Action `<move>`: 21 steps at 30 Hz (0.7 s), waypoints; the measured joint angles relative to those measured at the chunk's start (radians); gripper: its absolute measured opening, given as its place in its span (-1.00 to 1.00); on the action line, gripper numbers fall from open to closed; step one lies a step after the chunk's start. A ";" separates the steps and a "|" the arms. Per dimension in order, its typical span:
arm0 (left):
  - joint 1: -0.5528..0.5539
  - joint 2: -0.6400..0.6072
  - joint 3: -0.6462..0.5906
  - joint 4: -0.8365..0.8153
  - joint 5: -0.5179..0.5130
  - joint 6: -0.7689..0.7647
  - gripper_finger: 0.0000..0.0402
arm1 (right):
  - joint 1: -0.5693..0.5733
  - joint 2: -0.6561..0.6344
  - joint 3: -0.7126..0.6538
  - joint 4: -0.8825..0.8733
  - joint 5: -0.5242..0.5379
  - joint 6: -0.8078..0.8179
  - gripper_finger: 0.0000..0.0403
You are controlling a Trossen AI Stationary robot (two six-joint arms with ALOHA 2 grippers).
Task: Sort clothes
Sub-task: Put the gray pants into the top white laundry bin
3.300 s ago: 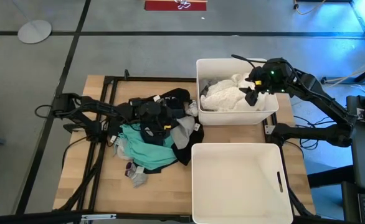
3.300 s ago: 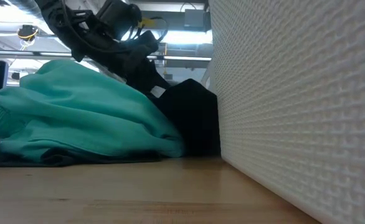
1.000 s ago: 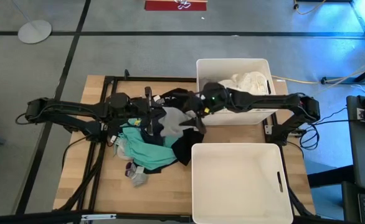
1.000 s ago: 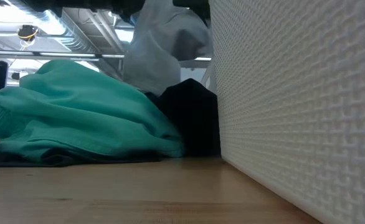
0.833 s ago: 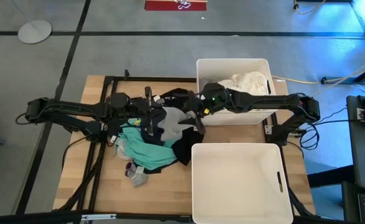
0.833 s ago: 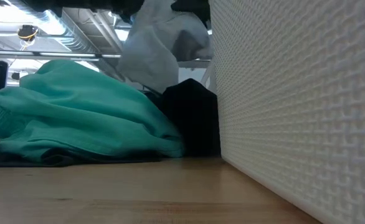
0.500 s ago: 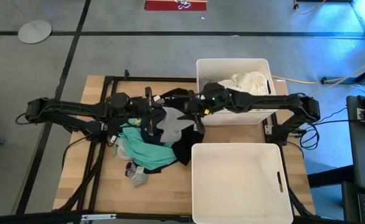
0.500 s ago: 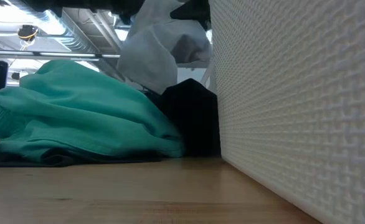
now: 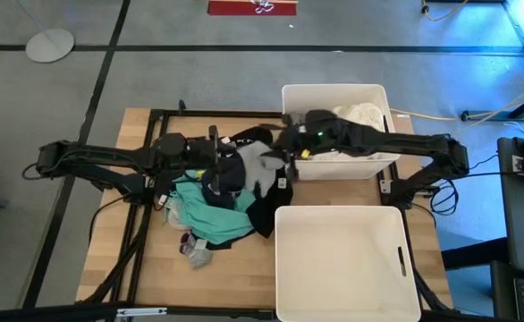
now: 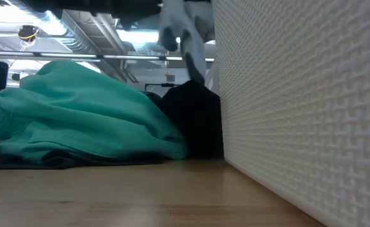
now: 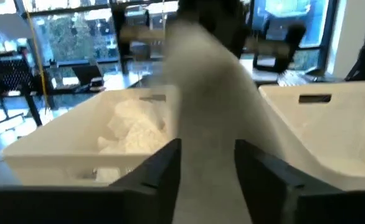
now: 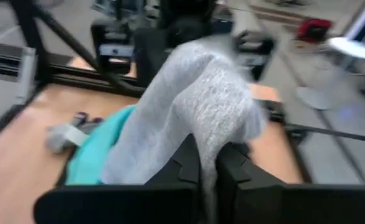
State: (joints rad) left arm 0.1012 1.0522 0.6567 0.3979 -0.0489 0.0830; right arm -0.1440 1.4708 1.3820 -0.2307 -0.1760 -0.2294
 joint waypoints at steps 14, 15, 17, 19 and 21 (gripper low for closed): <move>0.039 0.003 0.000 -0.175 -0.070 -0.019 -0.08 | -0.002 -0.324 0.032 -0.253 0.698 -0.202 -0.90; 0.039 0.006 0.000 -0.173 -0.070 -0.019 -0.09 | -0.010 -0.339 0.032 -0.270 0.749 -0.209 -0.89; 0.039 0.009 0.000 -0.176 -0.071 -0.022 -0.09 | -0.032 -0.370 0.032 -0.299 0.816 -0.220 -0.86; 0.039 0.018 0.000 -0.172 -0.071 -0.027 -0.09 | -0.061 -0.392 0.032 -0.346 0.845 -0.217 -0.81; 0.039 0.029 0.000 -0.175 -0.071 -0.033 -0.09 | -0.101 -0.405 0.032 -0.403 0.847 -0.193 -0.78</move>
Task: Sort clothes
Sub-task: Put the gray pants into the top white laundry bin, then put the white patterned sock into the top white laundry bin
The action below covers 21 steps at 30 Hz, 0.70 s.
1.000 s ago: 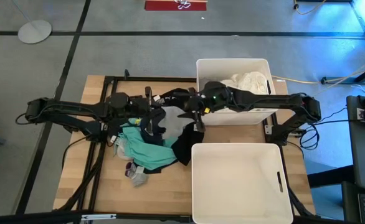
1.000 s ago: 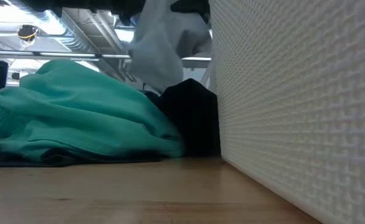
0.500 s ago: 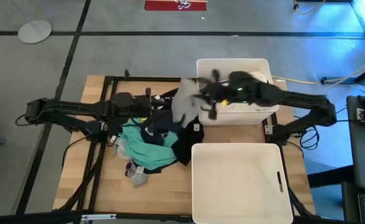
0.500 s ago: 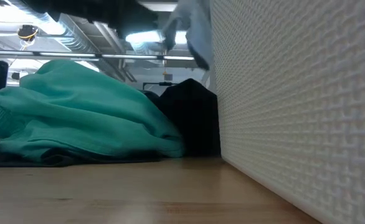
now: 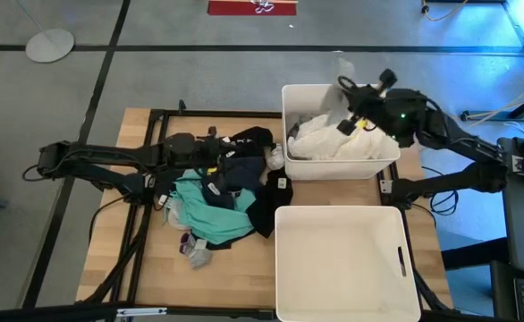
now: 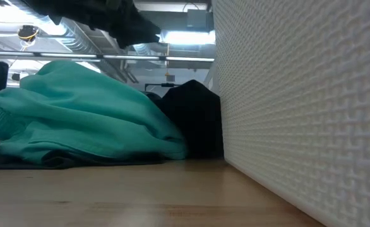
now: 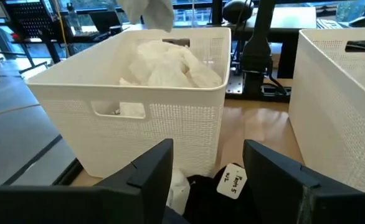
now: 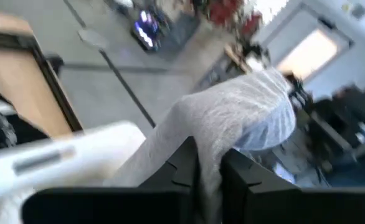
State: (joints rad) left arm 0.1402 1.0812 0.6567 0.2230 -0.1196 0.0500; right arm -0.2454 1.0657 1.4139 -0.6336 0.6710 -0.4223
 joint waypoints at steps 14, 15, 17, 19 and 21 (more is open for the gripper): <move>0.000 0.152 0.000 0.034 0.000 -0.026 -0.09 | -0.295 0.085 0.000 -0.326 -0.244 0.287 -0.44; 0.000 0.162 0.000 0.040 0.000 -0.027 -0.09 | -0.307 0.096 0.000 -0.336 -0.277 0.289 -0.37; 0.000 0.180 0.000 0.057 0.000 -0.033 -0.09 | -0.325 0.119 -0.001 -0.359 -0.330 0.291 -0.21; 0.003 0.195 0.003 0.057 -0.001 -0.041 -0.09 | -0.334 0.133 -0.001 -0.380 -0.371 0.291 -0.05; 0.011 0.213 0.020 0.056 -0.007 -0.060 -0.09 | -0.332 0.138 -0.001 -0.389 -0.389 0.293 0.10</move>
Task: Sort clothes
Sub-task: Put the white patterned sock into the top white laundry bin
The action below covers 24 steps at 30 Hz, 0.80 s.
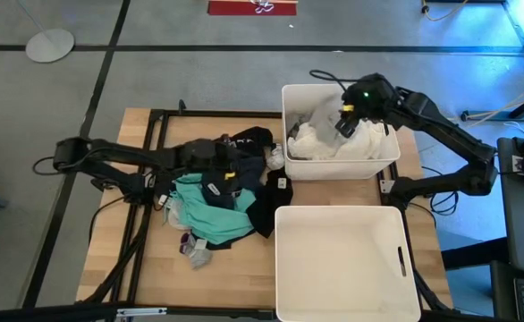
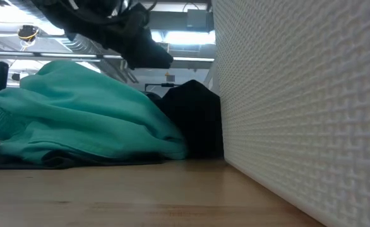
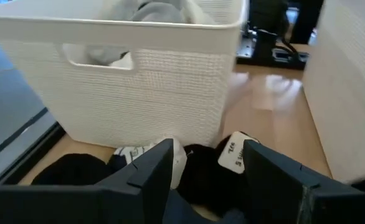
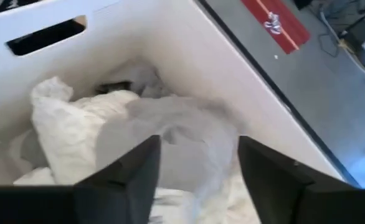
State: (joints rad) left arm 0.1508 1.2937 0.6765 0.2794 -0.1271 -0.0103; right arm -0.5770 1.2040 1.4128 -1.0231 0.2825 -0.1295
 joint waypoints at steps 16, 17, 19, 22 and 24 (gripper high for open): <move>0.101 0.403 0.262 -0.123 0.003 0.021 -0.09 | 0.007 0.002 0.000 -0.006 -0.033 -0.006 0.46; 0.107 0.426 0.273 -0.122 0.015 0.029 -0.09 | 0.007 0.002 0.000 -0.006 -0.034 -0.006 0.46; 0.118 0.470 0.294 -0.122 0.042 0.054 -0.09 | 0.007 0.002 0.000 -0.006 -0.034 -0.006 0.46; 0.130 0.524 0.322 -0.117 0.073 0.107 -0.09 | 0.007 0.002 0.000 -0.006 -0.040 -0.006 0.46; 0.134 0.550 0.333 -0.106 0.080 0.150 -0.09 | 0.007 0.002 0.000 -0.006 -0.043 -0.006 0.46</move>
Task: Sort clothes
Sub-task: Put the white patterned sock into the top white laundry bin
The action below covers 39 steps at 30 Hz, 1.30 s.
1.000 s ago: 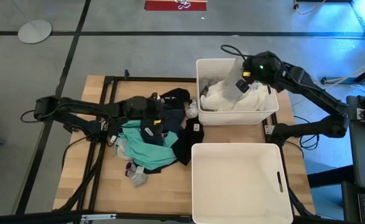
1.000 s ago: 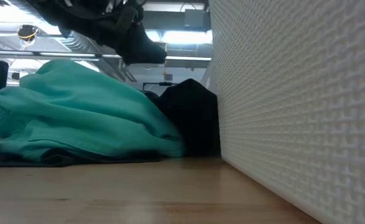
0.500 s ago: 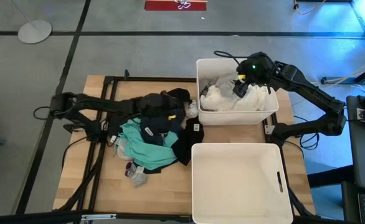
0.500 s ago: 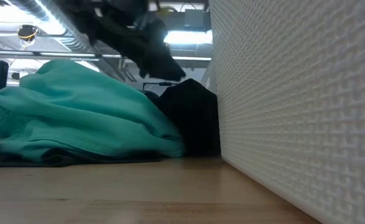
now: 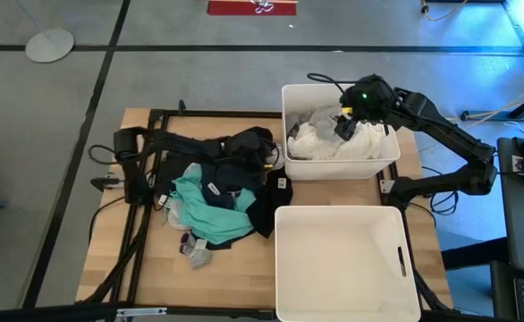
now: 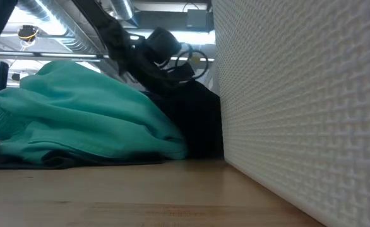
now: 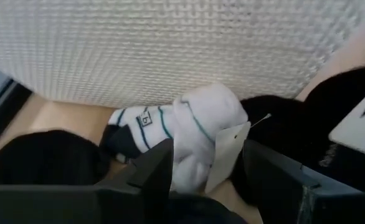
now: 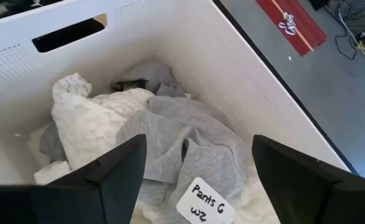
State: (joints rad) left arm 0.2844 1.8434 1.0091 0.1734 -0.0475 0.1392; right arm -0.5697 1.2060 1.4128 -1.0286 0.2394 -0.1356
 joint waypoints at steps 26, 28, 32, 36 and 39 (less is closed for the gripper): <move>0.051 0.145 0.026 0.156 0.142 0.071 -0.09 | 0.000 0.000 0.000 0.006 -0.051 0.001 0.46; 0.051 0.164 0.038 0.154 0.142 0.068 -0.10 | 0.000 0.000 0.000 0.006 -0.051 0.001 0.46; 0.050 0.173 0.044 0.153 0.143 0.054 -0.25 | 0.000 0.000 0.000 0.006 -0.058 0.004 0.46; 0.050 0.174 0.044 0.151 0.143 0.059 -0.55 | 0.001 0.000 0.000 0.006 -0.064 0.005 0.46; 0.050 0.164 0.044 0.139 0.142 0.061 -0.78 | 0.001 0.000 0.000 0.006 -0.067 0.003 0.46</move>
State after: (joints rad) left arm 0.3347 2.0074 1.0529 0.3121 0.0944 0.2002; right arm -0.5690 1.2060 1.4128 -1.0222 0.1726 -0.1326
